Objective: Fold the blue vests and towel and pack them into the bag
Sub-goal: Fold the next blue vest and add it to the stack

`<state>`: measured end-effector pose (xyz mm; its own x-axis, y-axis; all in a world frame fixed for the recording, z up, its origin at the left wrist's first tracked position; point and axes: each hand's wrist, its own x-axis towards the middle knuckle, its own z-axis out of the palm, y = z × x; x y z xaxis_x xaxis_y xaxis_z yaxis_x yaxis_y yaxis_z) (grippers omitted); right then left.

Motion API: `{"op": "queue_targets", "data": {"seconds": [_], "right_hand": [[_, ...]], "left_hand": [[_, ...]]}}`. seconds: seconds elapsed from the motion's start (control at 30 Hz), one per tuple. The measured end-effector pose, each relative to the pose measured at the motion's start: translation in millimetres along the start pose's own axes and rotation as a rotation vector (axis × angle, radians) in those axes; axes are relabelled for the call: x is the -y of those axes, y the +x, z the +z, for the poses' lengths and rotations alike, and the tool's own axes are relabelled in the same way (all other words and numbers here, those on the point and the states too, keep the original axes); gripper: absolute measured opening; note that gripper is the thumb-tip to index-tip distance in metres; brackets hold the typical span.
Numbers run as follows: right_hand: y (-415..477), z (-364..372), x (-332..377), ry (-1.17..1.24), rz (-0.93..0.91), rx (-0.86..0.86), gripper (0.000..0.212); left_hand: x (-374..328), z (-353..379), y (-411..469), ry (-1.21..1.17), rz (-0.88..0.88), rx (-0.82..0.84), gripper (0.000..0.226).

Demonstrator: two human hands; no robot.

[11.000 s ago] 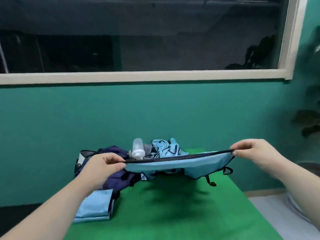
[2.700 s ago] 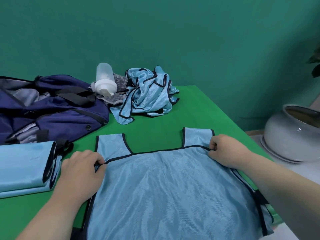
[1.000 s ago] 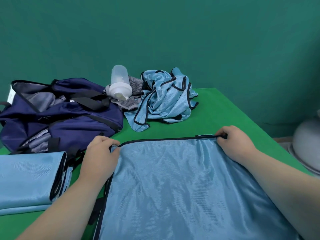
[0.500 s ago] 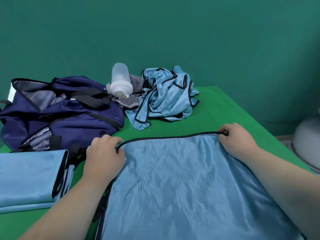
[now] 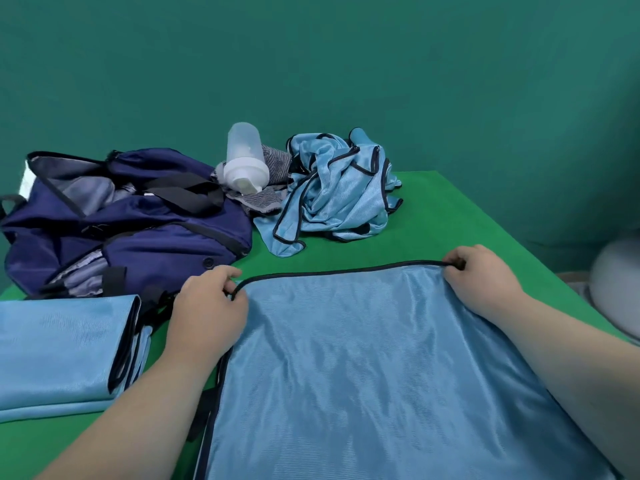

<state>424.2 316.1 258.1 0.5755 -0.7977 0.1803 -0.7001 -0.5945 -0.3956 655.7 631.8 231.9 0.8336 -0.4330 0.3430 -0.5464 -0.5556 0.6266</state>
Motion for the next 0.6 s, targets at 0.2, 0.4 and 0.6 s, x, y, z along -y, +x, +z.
{"op": "queue_targets", "data": {"seconds": [0.2,0.4,0.6], "right_hand": [[0.8,1.6,0.5,-0.019,0.000,0.018,0.011],[0.2,1.9,-0.8,-0.021,0.004,0.017,0.011],[2.3,4.3,-2.2,-0.037,0.003,0.022,0.016]], "left_hand": [[-0.8,0.4,0.1,0.110,0.032,0.021,0.034],[-4.1,-3.9,-2.5,-0.046,0.016,-0.058,0.034],[-2.6,-1.5,-0.6,-0.108,-0.072,-0.061,0.030]]}}
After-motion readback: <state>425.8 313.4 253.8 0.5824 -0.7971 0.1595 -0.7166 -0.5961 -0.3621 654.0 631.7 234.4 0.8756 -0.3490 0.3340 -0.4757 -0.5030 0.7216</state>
